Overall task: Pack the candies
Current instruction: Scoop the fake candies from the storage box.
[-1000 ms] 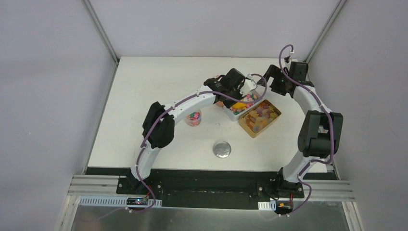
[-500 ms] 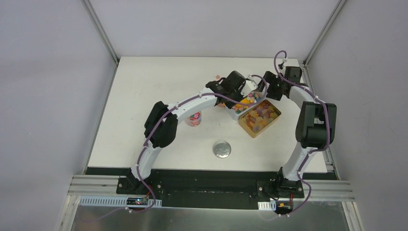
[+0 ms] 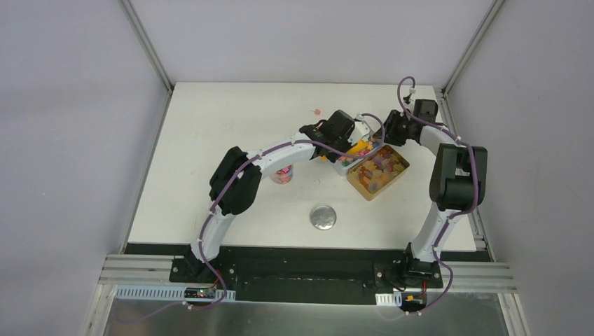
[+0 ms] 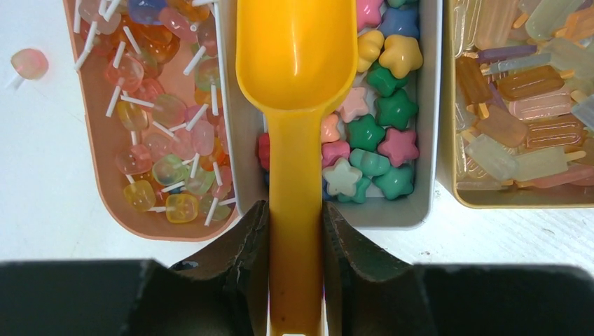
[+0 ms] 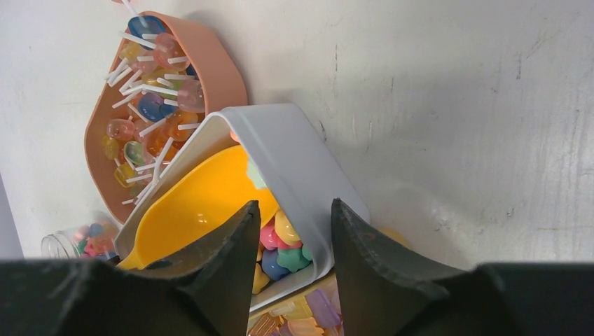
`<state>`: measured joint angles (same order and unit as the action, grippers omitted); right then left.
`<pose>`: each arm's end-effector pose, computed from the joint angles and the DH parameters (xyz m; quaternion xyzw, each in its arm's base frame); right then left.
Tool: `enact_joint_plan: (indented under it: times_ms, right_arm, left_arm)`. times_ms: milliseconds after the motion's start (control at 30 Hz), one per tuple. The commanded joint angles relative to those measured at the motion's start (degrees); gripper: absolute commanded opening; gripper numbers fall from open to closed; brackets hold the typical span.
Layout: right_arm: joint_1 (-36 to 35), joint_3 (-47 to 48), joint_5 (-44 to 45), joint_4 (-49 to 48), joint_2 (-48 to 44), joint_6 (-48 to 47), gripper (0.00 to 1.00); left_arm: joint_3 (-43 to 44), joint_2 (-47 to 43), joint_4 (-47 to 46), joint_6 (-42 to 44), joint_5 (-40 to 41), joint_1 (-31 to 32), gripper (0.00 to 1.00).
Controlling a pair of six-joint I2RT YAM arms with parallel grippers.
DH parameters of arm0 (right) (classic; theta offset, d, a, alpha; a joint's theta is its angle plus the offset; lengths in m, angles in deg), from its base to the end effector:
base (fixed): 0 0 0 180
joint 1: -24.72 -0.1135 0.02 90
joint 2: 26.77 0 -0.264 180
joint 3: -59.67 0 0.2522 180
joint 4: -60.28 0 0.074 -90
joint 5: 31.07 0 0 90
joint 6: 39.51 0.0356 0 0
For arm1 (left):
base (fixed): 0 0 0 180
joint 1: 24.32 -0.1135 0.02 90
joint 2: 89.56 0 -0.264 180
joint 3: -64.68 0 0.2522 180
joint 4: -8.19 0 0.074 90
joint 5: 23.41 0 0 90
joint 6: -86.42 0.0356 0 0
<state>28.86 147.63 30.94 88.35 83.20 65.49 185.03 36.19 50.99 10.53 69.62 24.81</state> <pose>0.4118 -0.0131 0.1862 0.0702 0.9131 0.2576 0.3082 0.3275 -0.3756 0.2224 0.4816 0.8002 -0.0837 0.3475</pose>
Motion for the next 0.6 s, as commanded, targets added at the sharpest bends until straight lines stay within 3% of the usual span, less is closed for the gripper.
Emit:
enact_joint_plan:
  times_ms: [0, 567]
  right_arm:
    - [-0.45, 0.67, -2.87, -1.55, 0.51, -0.39, 0.44]
    - [-0.54, 0.02, -2.69, -1.46, 0.47, -0.26, 0.36]
  left_arm:
    - [-2.47, -3.73, -3.27, -1.95, 0.23, -0.04, 0.00]
    - [-2.62, -1.86, -8.38, -3.75, -0.65, -0.58, 0.00]
